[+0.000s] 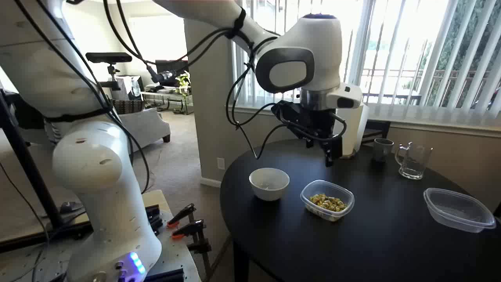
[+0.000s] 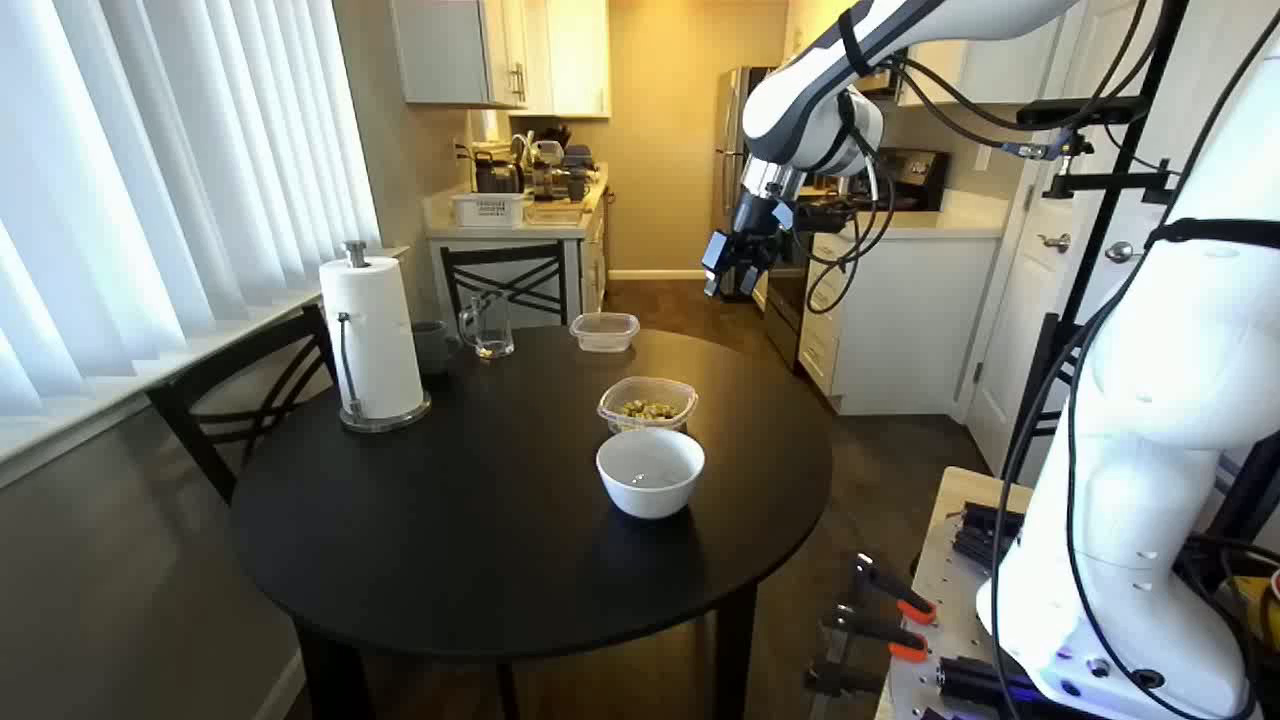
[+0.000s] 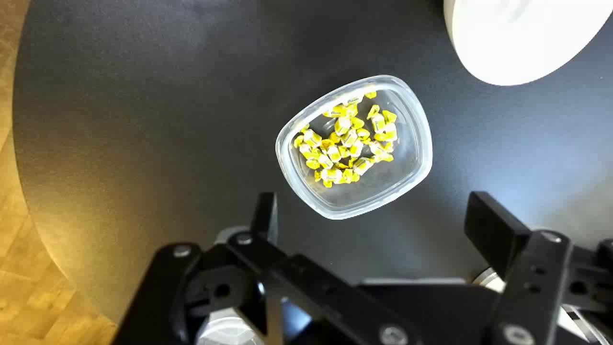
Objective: Pour the contents in the clear bowl on the left into the white bowl.
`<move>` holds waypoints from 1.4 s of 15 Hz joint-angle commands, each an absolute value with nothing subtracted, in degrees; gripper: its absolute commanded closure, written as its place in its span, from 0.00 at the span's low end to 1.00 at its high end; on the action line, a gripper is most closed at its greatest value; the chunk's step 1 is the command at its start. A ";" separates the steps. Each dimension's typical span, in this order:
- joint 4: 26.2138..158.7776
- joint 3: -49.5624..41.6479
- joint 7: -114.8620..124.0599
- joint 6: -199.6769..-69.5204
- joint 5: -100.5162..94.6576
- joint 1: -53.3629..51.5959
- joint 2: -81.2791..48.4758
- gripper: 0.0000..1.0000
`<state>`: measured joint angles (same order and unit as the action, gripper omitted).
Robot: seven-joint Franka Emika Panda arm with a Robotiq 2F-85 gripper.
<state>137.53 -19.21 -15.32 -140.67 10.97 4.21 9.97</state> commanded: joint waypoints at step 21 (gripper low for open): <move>129.04 -1.56 31.43 -148.43 -31.40 0.16 -15.16 0.00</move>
<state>131.98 -0.27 33.99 -149.77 -35.14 2.72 -11.42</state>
